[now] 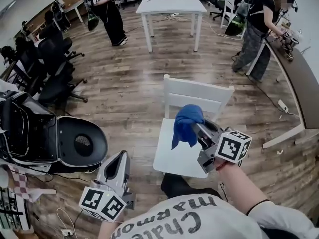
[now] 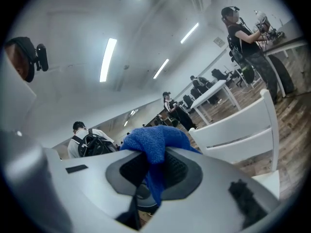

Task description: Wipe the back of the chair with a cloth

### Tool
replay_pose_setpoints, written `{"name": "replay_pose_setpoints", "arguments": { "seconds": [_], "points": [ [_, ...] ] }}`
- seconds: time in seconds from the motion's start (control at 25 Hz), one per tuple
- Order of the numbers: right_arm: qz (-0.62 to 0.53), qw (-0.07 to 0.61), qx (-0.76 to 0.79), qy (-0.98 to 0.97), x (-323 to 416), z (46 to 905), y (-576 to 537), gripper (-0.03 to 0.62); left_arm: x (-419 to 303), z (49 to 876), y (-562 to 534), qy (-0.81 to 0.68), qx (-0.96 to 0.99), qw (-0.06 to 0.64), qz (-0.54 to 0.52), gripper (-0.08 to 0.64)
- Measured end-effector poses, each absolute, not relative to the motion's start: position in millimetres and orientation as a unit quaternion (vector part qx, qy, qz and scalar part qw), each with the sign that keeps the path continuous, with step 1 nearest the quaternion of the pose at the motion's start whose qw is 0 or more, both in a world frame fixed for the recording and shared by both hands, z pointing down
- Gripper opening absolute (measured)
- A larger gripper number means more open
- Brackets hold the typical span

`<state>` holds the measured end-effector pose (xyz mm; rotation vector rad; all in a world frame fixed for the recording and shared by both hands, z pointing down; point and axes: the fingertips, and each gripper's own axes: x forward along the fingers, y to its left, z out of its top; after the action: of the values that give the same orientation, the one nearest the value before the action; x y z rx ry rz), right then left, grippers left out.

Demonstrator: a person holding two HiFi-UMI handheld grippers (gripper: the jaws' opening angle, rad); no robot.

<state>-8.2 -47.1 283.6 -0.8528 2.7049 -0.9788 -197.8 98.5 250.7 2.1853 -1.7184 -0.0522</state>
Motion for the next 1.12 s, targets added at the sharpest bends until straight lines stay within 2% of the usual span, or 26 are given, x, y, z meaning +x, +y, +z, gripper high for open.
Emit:
{"name": "replay_pose_setpoints", "arguments": {
  "seconds": [0.32,0.64,0.84,1.12],
  "points": [
    [-0.326,0.068,-0.287,0.898,-48.3,310.7,-126.8,0.067,-227.0,272.2,19.6,-0.609,0.768,0.194,-0.026,0.009],
    [-0.352,0.030,-0.292,0.889,-73.1,358.4,-197.0,0.067,-215.6,304.1,-76.9,-0.573,0.792,0.208,0.008,0.009],
    [-0.359,-0.022,-0.305,0.882,-83.8,395.5,-228.1,0.067,-203.6,333.5,-118.3,-0.543,0.802,0.249,0.026,0.009],
    [-0.355,-0.031,-0.291,0.888,-97.2,415.8,-249.6,0.067,-181.4,364.2,-148.2,-0.509,0.807,0.297,0.030,0.009]
  ]
}}
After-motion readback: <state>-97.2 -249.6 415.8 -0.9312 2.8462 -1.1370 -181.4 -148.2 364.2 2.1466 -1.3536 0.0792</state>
